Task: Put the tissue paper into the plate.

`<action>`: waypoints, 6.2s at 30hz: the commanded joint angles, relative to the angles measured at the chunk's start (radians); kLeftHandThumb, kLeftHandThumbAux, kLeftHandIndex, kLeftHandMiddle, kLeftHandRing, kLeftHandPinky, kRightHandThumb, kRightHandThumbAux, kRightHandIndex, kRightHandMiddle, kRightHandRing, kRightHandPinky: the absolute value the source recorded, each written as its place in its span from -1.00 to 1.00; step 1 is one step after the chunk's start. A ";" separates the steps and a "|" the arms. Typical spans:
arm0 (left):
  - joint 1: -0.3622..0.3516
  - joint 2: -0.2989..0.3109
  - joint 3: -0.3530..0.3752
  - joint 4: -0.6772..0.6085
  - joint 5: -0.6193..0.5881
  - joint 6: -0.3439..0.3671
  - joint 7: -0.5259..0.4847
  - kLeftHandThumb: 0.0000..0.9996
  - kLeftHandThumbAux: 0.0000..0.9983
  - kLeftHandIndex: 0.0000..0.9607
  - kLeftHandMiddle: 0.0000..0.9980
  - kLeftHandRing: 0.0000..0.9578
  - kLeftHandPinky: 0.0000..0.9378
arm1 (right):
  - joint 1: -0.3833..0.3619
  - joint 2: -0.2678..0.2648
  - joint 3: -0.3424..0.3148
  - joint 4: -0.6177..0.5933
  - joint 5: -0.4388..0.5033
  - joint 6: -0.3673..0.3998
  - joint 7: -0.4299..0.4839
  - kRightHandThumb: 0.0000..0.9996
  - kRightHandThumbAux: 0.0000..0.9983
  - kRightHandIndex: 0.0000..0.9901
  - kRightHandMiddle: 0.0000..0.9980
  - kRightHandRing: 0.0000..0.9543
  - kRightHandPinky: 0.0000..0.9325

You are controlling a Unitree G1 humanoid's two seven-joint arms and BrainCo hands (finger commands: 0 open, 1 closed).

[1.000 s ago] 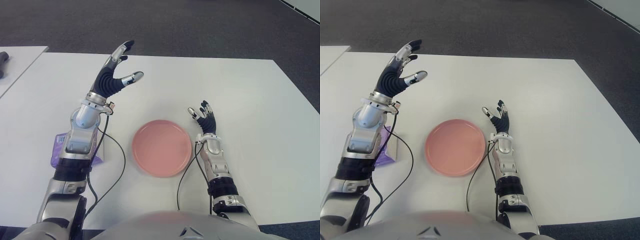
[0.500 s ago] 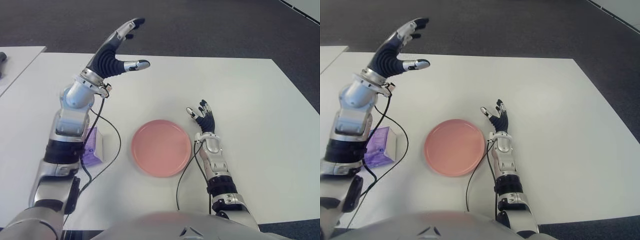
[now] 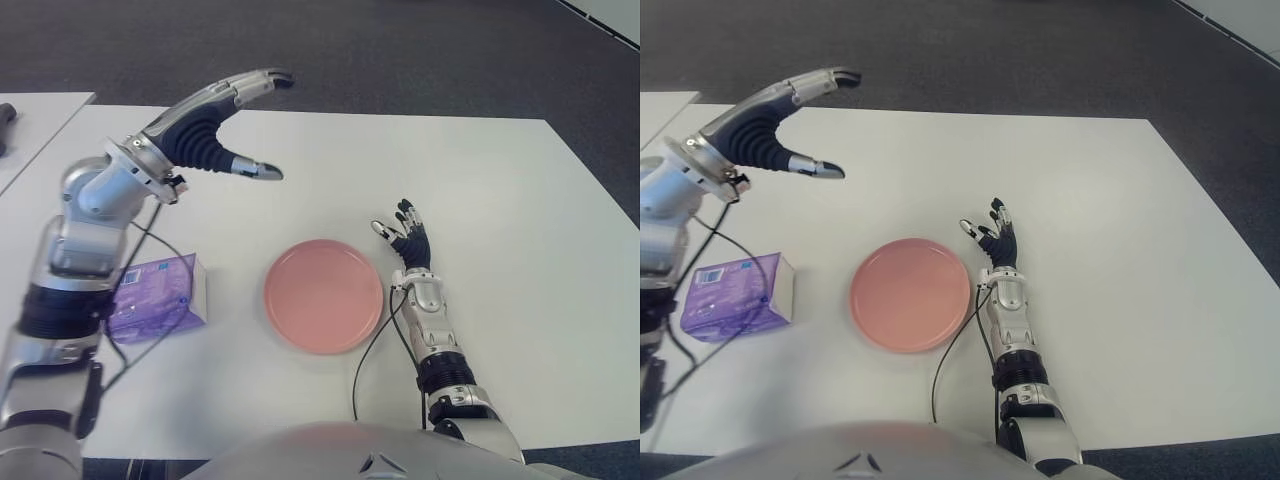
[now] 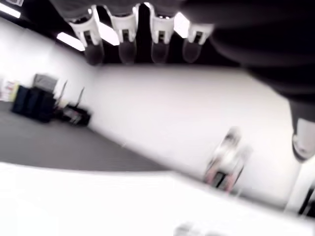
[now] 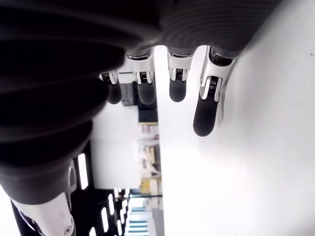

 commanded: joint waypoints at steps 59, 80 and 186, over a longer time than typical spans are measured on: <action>0.982 0.188 0.642 -0.192 0.286 -0.316 -0.117 -0.75 -0.61 -1.00 -1.00 -1.00 -1.00 | 0.118 0.052 0.010 -0.137 0.054 0.225 -0.033 -0.59 0.32 -1.00 -1.00 -1.00 -0.98; 1.008 0.077 0.599 -0.213 0.255 -0.267 -0.124 -0.81 -0.60 -1.00 -1.00 -1.00 -1.00 | 0.109 0.049 0.004 -0.124 0.054 0.223 -0.028 -0.59 0.32 -1.00 -1.00 -1.00 -0.98; 0.810 0.091 0.289 0.052 0.602 -0.282 0.355 -0.84 -0.51 -1.00 -1.00 -1.00 -1.00 | 0.141 0.039 -0.013 -0.171 0.055 0.238 0.000 -0.59 0.32 -1.00 -1.00 -1.00 -0.98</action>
